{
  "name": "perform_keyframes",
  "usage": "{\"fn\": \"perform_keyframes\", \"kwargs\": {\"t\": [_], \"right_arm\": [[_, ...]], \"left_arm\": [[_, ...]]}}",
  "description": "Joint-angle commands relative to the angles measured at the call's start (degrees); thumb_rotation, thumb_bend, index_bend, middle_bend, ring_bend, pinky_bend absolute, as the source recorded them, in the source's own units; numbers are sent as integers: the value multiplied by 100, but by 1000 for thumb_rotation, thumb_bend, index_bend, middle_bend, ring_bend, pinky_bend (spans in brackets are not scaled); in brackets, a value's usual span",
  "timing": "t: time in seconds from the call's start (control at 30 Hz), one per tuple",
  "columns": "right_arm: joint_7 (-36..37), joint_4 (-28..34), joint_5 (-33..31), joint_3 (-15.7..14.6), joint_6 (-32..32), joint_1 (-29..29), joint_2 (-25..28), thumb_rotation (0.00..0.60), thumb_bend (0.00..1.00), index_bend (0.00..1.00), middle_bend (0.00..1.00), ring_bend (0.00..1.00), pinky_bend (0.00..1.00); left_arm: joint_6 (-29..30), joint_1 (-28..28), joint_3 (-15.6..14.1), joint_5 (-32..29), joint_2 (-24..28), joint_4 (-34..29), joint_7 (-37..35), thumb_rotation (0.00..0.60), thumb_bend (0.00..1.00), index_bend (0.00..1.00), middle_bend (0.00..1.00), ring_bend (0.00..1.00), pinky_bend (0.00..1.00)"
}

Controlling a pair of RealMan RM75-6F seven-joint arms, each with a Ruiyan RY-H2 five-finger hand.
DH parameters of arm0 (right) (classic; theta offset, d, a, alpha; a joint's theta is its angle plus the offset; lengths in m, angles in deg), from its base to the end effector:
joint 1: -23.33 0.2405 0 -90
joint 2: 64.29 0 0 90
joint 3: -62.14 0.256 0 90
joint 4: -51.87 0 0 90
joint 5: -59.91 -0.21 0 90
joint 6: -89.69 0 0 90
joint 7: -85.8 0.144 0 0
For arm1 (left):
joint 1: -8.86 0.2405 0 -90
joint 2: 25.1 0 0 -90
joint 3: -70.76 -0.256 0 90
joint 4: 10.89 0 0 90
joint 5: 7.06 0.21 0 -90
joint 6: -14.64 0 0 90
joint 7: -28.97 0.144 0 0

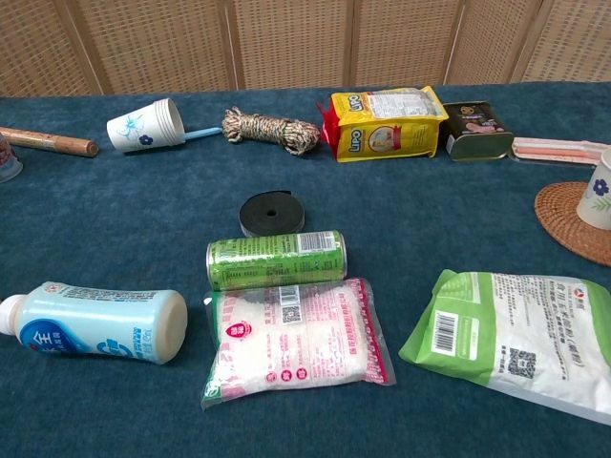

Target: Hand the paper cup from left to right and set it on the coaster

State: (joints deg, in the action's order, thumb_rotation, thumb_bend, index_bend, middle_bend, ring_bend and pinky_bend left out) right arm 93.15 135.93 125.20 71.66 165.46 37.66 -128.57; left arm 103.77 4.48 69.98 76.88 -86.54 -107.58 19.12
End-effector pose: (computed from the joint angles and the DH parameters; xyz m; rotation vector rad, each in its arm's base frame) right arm -0.3455 -0.2580 0.1952 1.1221 -0.9888 0.8919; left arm -0.3073 0.1642 0.1699 -1.2682 -1.0636 -1.0337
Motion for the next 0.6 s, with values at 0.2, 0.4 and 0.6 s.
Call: {"fn": "perform_keyframes", "kwargs": {"t": [0.2, 0.4, 0.6], "right_arm": [[-40, -223, 323, -305, 490, -551, -191, 600, 302, 0, 0, 0, 0], [123, -288, 496, -355, 510, -703, -244, 600, 301, 0, 0, 0, 0], [89, -266, 607, -333, 454, -727, -241, 600, 301, 0, 0, 0, 0]], "left_arm": [[407, 390, -136, 136, -241, 333, 401, 520, 475, 0, 0, 0, 0], [379, 434, -136, 237, -190, 268, 390, 521, 475, 0, 0, 0, 0], [272, 387, -81, 300, -189, 221, 442, 517, 475, 0, 0, 0, 0]]}}
